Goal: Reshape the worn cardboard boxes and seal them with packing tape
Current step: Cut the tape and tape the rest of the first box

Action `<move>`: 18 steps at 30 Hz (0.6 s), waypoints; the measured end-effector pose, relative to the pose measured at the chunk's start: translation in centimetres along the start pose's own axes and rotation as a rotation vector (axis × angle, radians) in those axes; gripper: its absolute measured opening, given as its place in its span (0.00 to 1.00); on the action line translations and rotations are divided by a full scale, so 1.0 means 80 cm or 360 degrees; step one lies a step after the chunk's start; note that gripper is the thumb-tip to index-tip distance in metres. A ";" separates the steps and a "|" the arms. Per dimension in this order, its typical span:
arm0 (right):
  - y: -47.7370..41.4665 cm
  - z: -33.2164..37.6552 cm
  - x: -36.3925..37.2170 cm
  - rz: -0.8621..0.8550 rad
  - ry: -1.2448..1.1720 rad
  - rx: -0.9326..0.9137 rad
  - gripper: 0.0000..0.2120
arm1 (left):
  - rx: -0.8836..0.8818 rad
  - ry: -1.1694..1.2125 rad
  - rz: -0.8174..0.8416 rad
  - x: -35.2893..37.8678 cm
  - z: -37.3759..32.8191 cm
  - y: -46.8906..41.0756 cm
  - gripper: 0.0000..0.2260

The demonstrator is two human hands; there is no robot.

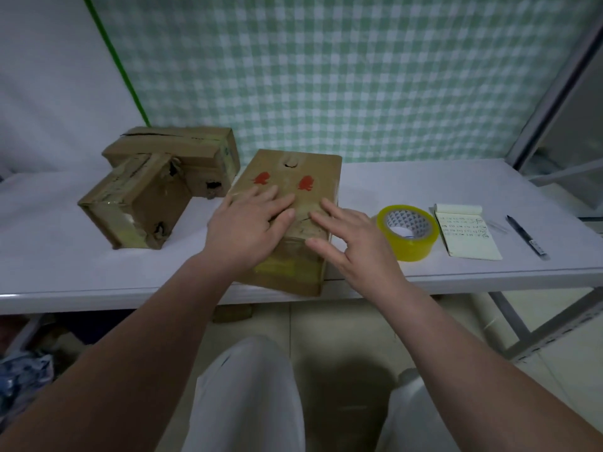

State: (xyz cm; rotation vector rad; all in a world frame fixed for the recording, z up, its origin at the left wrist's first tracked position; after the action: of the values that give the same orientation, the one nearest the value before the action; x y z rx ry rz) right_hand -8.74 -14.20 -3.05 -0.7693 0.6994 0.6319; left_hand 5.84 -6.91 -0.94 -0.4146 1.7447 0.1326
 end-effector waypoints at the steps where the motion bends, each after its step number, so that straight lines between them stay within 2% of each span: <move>1: 0.001 0.001 0.001 -0.0039 0.0029 -0.0019 0.31 | 0.0007 -0.0010 -0.0015 0.001 0.000 0.000 0.28; 5: 0.005 0.007 0.006 -0.0221 0.0254 -0.0144 0.28 | 0.0019 -0.0054 -0.0019 0.004 0.003 0.001 0.27; 8: 0.009 0.003 0.013 -0.0214 0.0310 -0.0162 0.30 | 0.0015 -0.0077 -0.0020 0.004 0.003 0.002 0.22; 12: 0.004 0.007 0.010 -0.0214 0.0245 -0.0083 0.33 | 0.0023 -0.0090 -0.0039 0.002 0.001 0.003 0.21; 15: -0.008 0.019 0.008 -0.0305 0.0252 0.0008 0.31 | 0.0026 -0.0085 -0.0031 0.003 0.002 0.003 0.21; 18: -0.006 0.021 0.019 -0.0378 0.0295 -0.0022 0.29 | 0.0029 -0.0084 -0.0035 0.003 0.002 0.002 0.21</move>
State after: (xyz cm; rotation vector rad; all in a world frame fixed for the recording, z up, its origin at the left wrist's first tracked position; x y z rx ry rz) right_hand -6.95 -12.78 -3.10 -0.9159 0.7593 0.3527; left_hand 5.89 -6.75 -1.25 -0.4135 1.6876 0.1106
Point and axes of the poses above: each hand's wrist, its own y-axis away from the middle knuckle, its own x-axis out of the palm, z = x × y, the point moved 6 cm from there along -y, towards the middle knuckle, and after that the axes turned 3 degrees about z, right-handed, at the moved point
